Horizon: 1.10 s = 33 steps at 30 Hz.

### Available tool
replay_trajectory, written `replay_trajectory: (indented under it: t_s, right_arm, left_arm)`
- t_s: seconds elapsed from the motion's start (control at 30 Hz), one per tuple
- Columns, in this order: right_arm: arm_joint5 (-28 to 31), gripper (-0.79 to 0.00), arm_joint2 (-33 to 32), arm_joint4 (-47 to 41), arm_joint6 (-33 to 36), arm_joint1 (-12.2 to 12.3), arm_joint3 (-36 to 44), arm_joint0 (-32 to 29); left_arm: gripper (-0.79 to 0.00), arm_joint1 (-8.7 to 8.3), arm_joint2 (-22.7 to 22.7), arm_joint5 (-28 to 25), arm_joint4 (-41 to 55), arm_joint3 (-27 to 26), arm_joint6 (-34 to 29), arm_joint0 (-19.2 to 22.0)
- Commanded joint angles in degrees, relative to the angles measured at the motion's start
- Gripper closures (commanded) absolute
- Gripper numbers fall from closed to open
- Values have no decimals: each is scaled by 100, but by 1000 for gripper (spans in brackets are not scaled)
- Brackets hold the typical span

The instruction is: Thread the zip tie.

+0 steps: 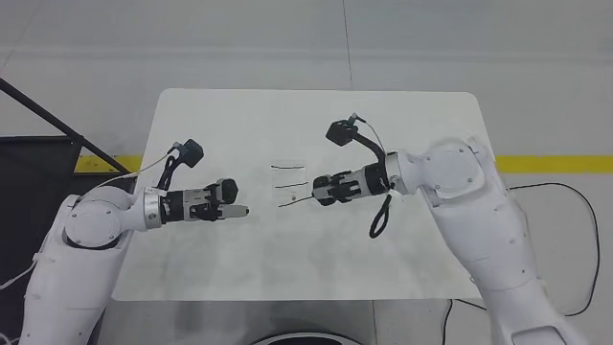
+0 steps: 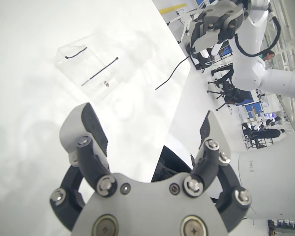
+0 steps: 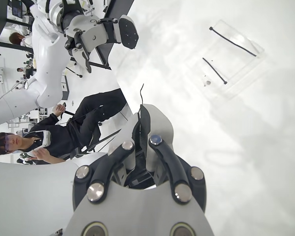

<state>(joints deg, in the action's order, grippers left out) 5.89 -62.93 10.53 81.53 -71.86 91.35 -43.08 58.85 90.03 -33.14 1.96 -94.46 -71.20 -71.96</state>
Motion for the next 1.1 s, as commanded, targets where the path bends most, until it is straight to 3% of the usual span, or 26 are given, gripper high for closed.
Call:
replay_trajectory:
  t_s: [0.0, 0.5, 0.6, 0.7, 0.93, 1.07]
  right_arm:
    - [-219, 0, 48, 128, 92, 25, 277, -46]
    - [-288, 0, 74, 187, 135, 32, 334, -52]
    - [-120, 0, 238, 51, 173, 28, 473, -43]
    - [39, 0, 327, -250, 342, 17, 306, 151]
    - [370, 0, 580, -930, 576, -34, -284, 571]
    - [421, 0, 721, -1146, 566, -66, -602, 817]
  left_arm:
    - [-785, -19, -15, -2, 9, -26, 8, 0]
    - [-785, -18, -29, -2, -10, -49, 28, -8]
    - [-785, -41, -343, -144, -473, -431, 150, 0]
    - [-785, -83, -682, -328, -411, -439, 332, 205]
    - [-785, -435, -1581, -802, 49, -162, 805, 792]
    - [-785, -716, -2110, -1390, 98, 60, 1393, 1060]
